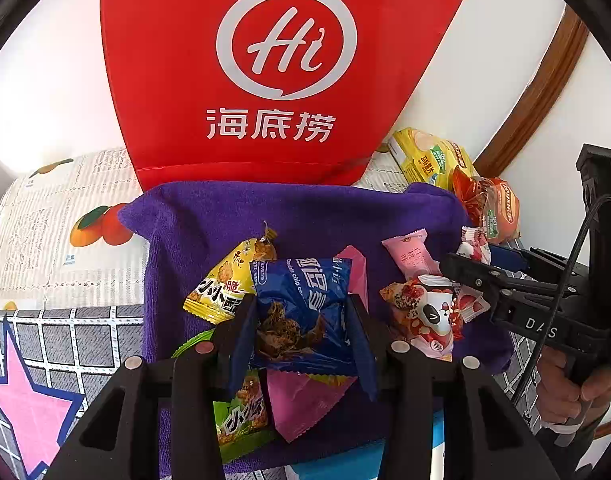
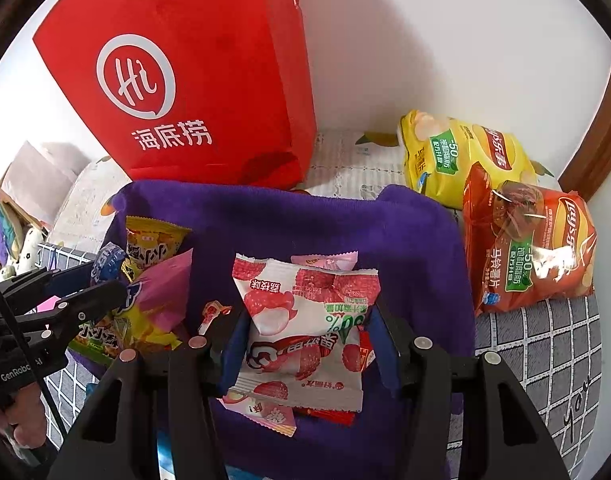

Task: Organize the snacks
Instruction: 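Carry the strawberry bag and blue packet over the purple towel with both grippers, then open both grippers to drop the two snacks onto the purple towel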

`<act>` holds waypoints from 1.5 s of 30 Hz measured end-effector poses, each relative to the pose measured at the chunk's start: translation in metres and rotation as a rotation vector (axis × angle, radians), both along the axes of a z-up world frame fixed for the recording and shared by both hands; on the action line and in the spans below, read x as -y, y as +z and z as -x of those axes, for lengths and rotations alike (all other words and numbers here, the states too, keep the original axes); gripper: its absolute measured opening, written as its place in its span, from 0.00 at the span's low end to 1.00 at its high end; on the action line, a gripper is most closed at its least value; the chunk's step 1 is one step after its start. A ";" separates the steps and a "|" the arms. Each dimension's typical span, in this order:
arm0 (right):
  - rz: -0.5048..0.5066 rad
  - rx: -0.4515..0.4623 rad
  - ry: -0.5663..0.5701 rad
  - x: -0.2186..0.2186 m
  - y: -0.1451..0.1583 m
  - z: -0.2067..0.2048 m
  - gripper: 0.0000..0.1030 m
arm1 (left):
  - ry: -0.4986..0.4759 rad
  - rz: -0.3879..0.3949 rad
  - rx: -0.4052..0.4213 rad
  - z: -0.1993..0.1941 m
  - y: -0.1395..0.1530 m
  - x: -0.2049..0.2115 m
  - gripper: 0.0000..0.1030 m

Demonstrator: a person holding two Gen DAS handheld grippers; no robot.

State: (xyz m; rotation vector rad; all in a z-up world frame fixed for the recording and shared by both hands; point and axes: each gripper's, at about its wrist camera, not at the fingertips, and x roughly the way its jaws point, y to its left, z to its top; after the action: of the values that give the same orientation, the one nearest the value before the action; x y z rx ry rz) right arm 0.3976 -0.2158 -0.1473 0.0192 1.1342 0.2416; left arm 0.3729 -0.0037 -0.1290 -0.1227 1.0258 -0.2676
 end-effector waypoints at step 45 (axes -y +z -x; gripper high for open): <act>0.038 0.066 0.065 0.000 0.026 0.014 0.73 | -0.041 0.040 -0.057 -0.001 -0.004 0.005 0.56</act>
State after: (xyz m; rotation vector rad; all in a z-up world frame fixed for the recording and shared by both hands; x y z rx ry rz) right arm 0.3833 -0.2154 -0.1213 -0.0595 1.0748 0.2766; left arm 0.3737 -0.0090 -0.1326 -0.1467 1.0805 -0.3234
